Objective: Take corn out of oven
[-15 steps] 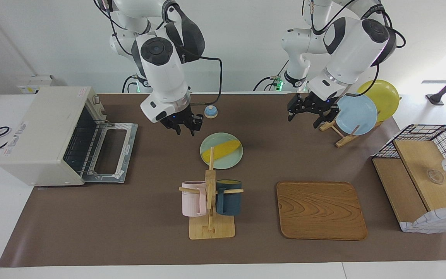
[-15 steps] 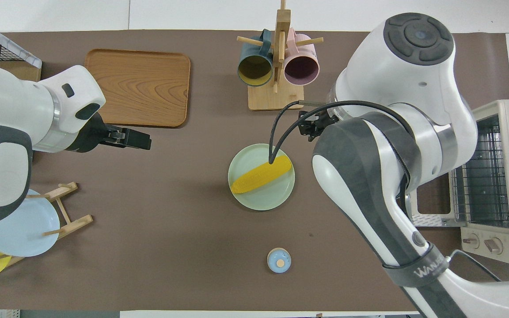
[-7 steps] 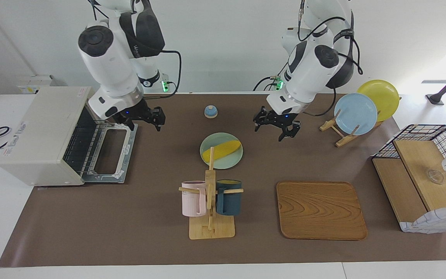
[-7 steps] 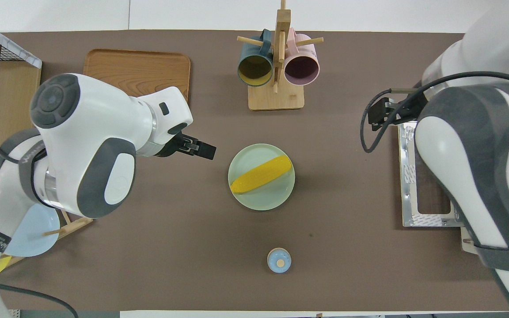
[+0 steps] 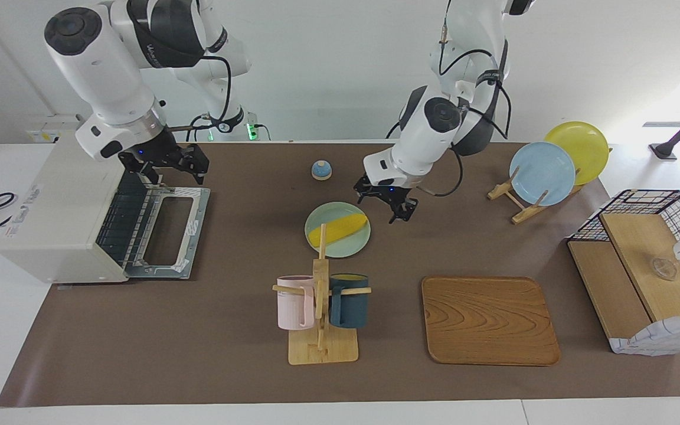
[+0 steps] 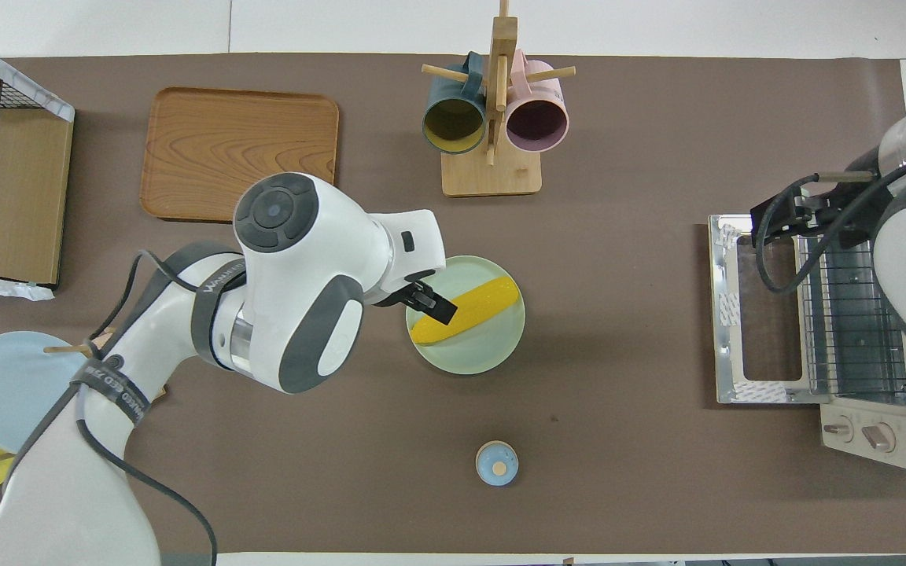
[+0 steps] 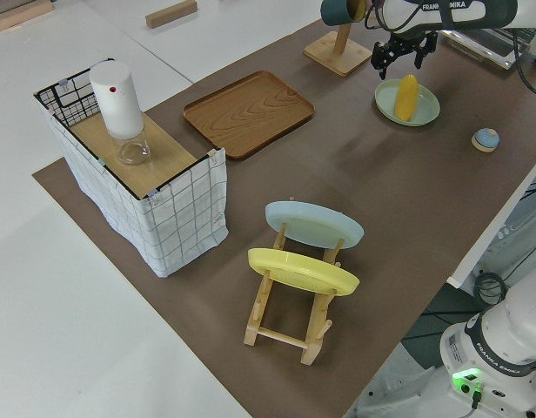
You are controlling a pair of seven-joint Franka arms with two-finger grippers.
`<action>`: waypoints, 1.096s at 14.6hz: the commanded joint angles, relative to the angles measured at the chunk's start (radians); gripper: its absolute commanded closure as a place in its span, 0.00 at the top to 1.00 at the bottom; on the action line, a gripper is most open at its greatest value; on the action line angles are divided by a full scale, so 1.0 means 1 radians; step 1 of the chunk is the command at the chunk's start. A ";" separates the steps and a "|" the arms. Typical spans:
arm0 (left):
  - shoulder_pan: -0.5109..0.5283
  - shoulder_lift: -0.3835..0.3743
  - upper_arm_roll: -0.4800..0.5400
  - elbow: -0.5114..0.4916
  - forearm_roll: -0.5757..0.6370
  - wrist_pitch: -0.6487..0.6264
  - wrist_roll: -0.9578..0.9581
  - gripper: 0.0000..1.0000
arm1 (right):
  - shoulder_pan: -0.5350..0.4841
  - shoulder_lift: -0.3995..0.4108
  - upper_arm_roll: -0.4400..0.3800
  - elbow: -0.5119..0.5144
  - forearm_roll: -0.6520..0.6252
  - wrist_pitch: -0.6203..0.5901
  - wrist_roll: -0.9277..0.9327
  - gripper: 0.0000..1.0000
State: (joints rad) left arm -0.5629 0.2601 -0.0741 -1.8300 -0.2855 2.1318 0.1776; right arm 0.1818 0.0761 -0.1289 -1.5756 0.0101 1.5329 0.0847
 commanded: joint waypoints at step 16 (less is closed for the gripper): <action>-0.129 0.197 0.024 0.077 0.012 0.060 0.100 1.00 | 0.058 -0.157 0.006 -0.783 -0.033 0.649 0.038 0.00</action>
State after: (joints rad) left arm -0.6821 0.4764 -0.0600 -1.6979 -0.2825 2.1398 0.2628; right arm 0.2427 -0.0588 -0.1256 -2.2590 -0.0042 2.0809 0.1017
